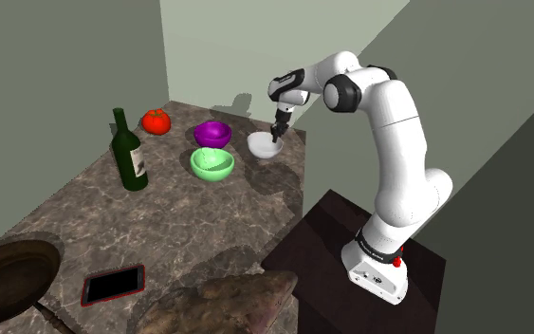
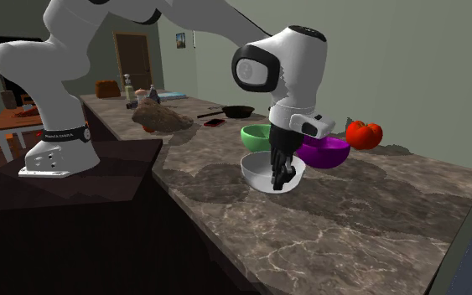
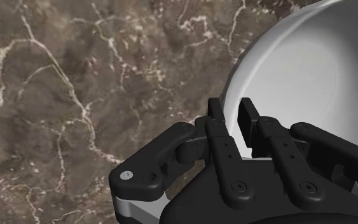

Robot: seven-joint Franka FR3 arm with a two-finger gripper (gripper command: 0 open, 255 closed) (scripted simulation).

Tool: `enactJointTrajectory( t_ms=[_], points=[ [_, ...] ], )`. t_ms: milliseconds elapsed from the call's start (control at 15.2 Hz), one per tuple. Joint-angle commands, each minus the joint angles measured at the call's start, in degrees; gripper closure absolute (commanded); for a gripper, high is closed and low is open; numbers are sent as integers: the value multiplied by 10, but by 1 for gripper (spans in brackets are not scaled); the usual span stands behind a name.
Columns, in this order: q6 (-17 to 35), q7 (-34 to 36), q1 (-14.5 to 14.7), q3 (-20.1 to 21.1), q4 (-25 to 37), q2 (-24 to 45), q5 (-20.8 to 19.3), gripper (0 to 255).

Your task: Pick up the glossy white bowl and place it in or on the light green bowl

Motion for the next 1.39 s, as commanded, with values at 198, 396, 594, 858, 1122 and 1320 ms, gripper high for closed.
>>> enactJointTrajectory(
  t_ms=[198,396,594,858,1122,1320],
  points=[
    [-22,6,3,-5,-1,-24,-7,255],
    [-37,10,4,-8,1,-37,-11,255],
    [-52,13,6,-10,5,-49,-15,255],
    [-73,19,7,-14,12,-64,-20,255],
    [-95,24,8,-17,21,-77,-24,255],
    [-112,28,8,-18,29,-87,-28,255]
  ],
)
